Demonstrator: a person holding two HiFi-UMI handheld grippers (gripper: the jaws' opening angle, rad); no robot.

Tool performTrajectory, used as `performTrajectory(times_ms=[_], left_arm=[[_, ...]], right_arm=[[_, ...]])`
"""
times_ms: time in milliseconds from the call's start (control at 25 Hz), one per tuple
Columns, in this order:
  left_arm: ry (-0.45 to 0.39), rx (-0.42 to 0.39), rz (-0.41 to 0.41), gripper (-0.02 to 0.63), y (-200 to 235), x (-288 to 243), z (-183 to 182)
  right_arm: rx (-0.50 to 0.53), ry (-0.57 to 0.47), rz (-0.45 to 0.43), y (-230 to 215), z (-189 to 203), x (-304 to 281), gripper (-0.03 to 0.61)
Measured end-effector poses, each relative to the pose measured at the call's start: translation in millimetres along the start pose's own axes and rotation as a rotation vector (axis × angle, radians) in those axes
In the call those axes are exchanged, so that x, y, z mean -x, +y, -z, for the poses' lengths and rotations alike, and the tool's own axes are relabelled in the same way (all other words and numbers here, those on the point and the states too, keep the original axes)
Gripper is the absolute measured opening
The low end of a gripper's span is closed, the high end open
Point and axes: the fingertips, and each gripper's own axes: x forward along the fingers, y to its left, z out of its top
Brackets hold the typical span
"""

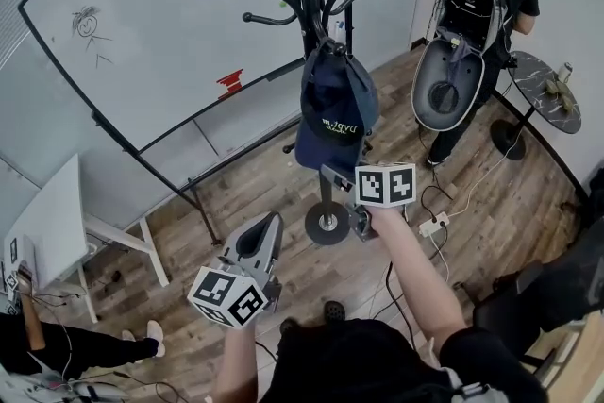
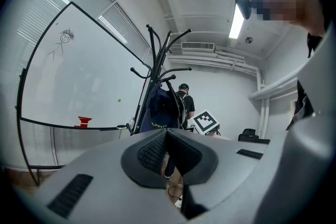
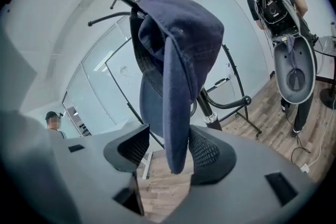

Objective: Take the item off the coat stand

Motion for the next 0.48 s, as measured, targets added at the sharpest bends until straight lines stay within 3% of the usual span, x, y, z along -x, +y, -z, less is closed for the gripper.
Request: performTrajectory(times_ms=[480], left_arm=[[0.011, 0.008, -0.003, 0.014, -4, 10, 5]], right_arm=[[-0.014, -0.042, 0.05, -8, -3, 14, 0.253]])
